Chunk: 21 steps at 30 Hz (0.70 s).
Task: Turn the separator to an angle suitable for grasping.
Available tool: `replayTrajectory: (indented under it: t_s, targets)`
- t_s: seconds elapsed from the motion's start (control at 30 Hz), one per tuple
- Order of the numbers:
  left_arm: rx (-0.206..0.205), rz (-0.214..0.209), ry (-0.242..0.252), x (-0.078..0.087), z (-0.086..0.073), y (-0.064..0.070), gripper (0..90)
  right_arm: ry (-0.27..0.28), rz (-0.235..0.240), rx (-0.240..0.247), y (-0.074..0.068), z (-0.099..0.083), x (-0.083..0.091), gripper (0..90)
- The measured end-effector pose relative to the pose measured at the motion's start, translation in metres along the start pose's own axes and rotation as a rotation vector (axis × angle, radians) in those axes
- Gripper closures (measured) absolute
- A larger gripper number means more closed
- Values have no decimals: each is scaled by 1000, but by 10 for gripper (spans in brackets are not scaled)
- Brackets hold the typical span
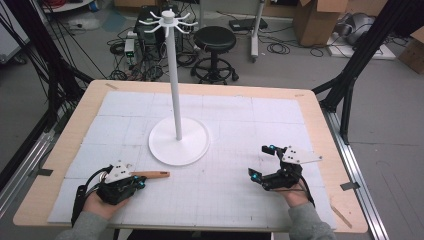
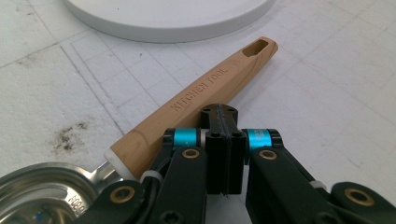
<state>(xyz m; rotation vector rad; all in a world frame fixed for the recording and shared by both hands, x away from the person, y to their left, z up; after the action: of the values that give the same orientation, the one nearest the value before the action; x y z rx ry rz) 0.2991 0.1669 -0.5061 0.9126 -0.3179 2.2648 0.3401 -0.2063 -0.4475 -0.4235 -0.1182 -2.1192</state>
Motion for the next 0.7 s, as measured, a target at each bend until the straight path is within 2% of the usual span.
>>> replayTrajectory:
  t_s: [0.3, 0.7]
  targets:
    - [-11, 20, 17, -4, 4, -2, 896, -1, 1, -2, 0, 0, 0, 22]
    - [-5, 13, 22, -5, 4, -3, 896, 1, 2, 2, -1, 0, 0, 22]
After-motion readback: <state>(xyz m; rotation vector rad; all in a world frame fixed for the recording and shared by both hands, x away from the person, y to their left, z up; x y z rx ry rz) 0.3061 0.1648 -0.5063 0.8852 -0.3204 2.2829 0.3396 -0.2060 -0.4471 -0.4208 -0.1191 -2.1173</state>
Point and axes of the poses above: each handheld gripper's, and its own axes: x roughly backward along the jaws, z roughly out of its top, y roughly to its right, the point moved 9 cm from there along -x, roughly forward along the jaws, and after that the axes turned 5 degrees about -y, right-handed, at the moved point
